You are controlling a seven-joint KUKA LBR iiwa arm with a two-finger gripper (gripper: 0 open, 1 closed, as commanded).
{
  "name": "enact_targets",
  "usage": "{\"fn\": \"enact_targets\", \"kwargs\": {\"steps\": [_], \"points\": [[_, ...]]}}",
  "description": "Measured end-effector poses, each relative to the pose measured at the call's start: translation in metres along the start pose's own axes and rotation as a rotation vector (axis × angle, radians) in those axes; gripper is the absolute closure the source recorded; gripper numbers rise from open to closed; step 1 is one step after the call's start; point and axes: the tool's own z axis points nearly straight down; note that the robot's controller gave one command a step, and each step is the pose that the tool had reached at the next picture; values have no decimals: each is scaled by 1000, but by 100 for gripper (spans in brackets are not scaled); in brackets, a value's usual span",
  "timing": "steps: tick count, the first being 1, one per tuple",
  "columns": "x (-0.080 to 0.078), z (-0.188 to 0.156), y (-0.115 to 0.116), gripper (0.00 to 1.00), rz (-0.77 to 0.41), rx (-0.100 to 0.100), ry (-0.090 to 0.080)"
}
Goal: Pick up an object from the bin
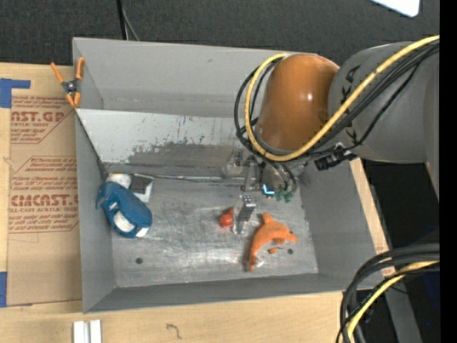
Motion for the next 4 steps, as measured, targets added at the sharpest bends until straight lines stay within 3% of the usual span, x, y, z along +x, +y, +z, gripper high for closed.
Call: {"fn": "enact_targets", "kwargs": {"steps": [1, 2, 3, 4], "points": [[-2, -5, 0, 0, 1, 0, -8], [-16, 71, -29, 0, -57, 1, -13], [-33, 113, -53, 0, -166, -1, -9], [-34, 110, -53, 0, -144, -1, -10]]}}
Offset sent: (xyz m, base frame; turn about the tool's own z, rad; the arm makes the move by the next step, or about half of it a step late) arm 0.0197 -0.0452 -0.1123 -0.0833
